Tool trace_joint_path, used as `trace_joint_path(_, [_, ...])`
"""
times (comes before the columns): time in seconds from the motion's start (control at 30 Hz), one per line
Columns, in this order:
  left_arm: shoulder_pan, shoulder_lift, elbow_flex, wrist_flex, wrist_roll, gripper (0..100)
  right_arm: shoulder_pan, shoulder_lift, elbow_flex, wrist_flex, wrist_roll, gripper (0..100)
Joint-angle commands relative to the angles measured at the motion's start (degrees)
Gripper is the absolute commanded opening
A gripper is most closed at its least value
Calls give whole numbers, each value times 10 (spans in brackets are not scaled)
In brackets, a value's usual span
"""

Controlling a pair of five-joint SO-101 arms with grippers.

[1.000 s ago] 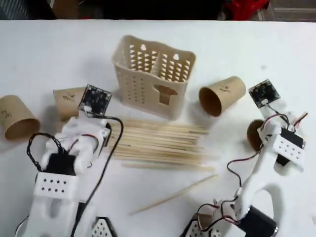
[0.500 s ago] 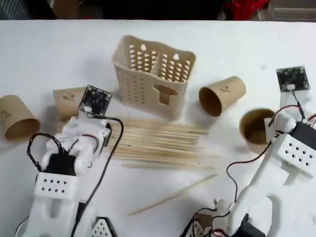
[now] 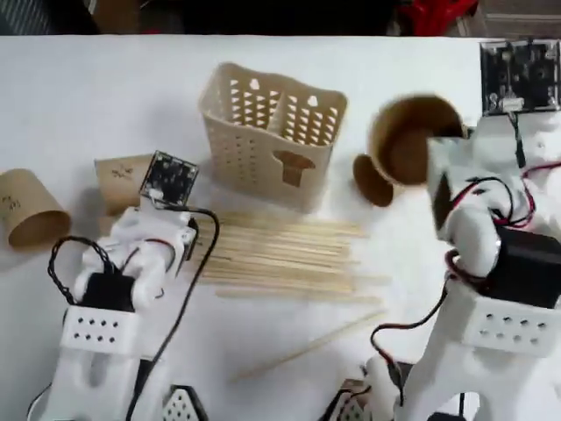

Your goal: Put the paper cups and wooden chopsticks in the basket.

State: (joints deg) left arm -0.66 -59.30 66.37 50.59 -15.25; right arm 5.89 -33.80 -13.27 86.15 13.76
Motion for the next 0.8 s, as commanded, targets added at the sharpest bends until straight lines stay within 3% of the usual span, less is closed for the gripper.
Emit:
trace_joint_path(0.0, [0,-12,-4,-11,-2,143,-79,36,-82,-12,-59,16])
trace_joint_path(0.27, [0,-12,-4,-11,-2,143,-163,159,-136,-87,-161,16])
trace_joint_path(0.77, [0,-11,-3,-11,-2,143,-184,288,-137,-130,-164,20])
